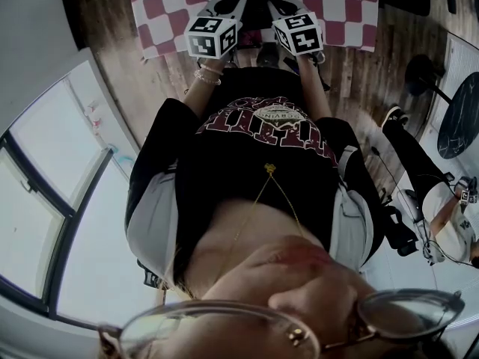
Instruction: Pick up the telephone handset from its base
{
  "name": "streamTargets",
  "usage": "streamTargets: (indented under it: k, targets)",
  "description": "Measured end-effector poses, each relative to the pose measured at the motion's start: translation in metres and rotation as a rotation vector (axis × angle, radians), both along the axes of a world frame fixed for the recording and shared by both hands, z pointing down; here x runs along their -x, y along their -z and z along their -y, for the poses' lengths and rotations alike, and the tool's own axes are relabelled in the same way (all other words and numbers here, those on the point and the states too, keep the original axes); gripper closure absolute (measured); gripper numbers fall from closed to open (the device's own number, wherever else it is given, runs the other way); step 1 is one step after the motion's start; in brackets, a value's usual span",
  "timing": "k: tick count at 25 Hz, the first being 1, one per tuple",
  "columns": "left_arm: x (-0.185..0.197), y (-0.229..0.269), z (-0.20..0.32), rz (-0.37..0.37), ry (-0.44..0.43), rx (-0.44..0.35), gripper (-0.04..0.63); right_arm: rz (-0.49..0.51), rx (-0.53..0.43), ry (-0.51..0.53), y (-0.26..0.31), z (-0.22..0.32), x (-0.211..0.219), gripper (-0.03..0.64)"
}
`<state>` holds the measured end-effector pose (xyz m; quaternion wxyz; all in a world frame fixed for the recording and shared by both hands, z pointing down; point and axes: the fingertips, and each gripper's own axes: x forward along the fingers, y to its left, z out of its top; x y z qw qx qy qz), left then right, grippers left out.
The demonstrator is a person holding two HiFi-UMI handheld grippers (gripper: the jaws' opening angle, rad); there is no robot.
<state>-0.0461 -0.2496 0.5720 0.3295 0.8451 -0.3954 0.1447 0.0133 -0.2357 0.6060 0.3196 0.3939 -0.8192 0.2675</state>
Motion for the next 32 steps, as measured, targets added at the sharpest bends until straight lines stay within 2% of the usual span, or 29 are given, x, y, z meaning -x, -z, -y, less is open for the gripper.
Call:
streamTargets:
  k: [11, 32]
  targets:
    - [0.008, -0.010, -0.001, 0.006, 0.010, 0.021, 0.584, -0.063, 0.021, 0.015, -0.016, -0.003, 0.003, 0.598]
    - [0.032, -0.036, -0.009, -0.002, 0.028, 0.077, 0.583, -0.081, 0.015, 0.010, -0.018, -0.004, 0.002, 0.598]
